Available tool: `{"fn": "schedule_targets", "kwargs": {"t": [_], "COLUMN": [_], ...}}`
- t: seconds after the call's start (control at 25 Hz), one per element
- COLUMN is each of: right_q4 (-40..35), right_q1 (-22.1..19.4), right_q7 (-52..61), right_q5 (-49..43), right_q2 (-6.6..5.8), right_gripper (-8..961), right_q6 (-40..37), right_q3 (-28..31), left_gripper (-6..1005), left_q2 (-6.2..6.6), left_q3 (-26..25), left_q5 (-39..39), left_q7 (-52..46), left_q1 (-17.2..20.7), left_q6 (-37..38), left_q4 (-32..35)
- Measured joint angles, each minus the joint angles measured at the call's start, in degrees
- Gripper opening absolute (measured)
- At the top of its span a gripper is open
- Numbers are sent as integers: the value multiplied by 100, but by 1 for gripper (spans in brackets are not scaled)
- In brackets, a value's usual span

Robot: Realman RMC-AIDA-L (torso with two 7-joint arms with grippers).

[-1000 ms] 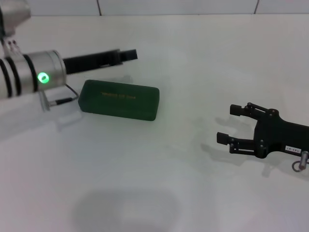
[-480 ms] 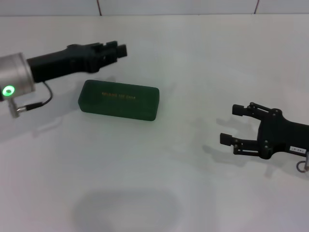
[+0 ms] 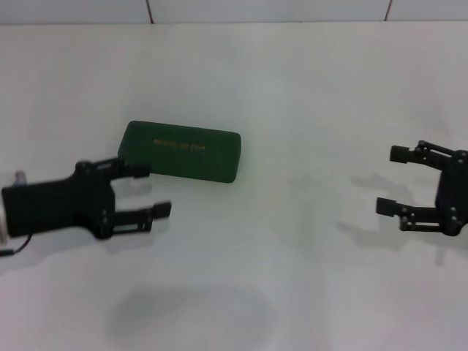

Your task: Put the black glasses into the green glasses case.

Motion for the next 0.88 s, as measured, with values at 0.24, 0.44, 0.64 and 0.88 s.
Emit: {"fn": "schedule_targets", "kwargs": {"t": [0.24,0.44,0.64,0.88], "right_q4": [-2,-12,-12,-8], "right_q1": [14,-30,11,13], "right_q7": [-65,-117,-128,-129], "right_q5": [-362,-606,-672,-673], "right_q2": [-93,7,27,28], "right_gripper": [886,886,886,886], "right_q6": [-110,-54,-68,-73], "right_q3": [4,10,13,14], "left_gripper": [820,862,862,863], "left_q2": [-146,-224,-205,-194], "left_q3": [-214,-475,-574,-588], "left_q5": [339,582,606,621], "left_q7": [256,262,250,251], "left_q1": [445,514,515,517], "left_q6": [68,201,459,551], "left_q4": [40,-25,-62,-64]}}
